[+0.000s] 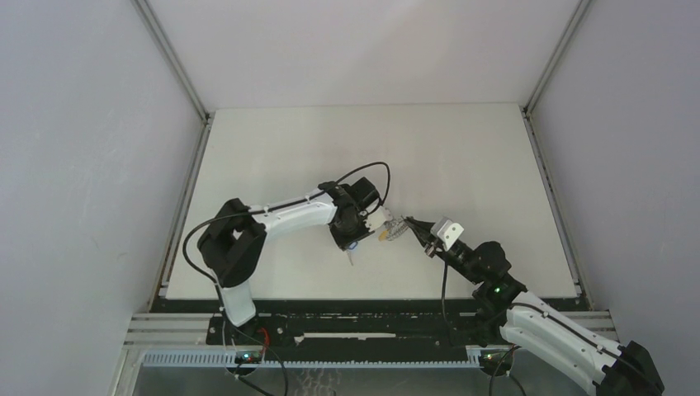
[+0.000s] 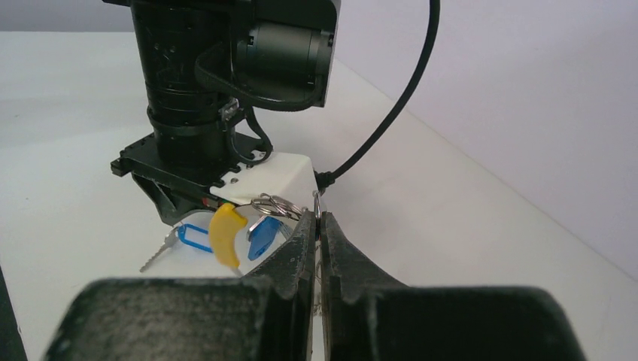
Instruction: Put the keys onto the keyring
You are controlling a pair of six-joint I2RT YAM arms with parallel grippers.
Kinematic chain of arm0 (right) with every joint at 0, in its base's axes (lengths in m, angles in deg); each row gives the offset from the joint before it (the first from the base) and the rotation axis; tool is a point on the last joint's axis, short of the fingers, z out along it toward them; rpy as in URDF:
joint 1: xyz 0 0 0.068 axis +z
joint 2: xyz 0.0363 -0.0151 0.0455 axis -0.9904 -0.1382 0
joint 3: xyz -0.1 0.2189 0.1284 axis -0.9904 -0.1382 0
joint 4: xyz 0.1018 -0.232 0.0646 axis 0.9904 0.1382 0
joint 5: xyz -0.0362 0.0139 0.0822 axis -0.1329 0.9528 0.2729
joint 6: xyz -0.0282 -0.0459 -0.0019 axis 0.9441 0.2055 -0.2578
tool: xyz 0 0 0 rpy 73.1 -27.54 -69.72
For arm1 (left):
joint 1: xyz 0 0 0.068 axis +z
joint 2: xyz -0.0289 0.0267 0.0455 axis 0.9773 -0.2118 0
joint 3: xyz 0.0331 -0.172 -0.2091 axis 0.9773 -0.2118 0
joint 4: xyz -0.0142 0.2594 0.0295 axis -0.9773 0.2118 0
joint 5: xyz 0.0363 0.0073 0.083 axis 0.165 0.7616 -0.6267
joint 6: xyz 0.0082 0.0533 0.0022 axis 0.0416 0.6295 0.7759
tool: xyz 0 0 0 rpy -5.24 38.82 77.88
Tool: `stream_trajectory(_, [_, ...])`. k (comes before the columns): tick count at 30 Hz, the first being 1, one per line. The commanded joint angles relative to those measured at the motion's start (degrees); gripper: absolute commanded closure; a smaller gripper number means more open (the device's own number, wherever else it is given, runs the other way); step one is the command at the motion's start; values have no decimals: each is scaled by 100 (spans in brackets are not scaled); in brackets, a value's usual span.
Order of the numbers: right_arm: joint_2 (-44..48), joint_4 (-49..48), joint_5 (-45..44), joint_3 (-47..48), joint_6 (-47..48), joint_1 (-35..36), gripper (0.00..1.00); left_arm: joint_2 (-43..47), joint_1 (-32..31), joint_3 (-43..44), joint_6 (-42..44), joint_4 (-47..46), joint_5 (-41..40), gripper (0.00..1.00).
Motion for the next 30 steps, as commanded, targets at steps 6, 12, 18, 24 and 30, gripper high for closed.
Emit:
stream_trajectory(6, [68,-460,-143,-2,-162,36,100,1563,19,-711,-431,251,-378,100])
stream_trajectory(12, [86,-467,-99,1,-196,36,100,2463,-27,-1323,-916,544,-348,99])
stream_trajectory(18, [125,-443,-68,9,-207,45,100,2232,-27,-1407,-927,590,-399,99])
stream_trajectory(24, [131,-382,-58,22,-212,45,100,1365,-10,-887,-564,313,-429,100])
stream_trajectory(30, [158,-371,-92,14,-213,45,100,612,5,-297,-246,123,-439,100])
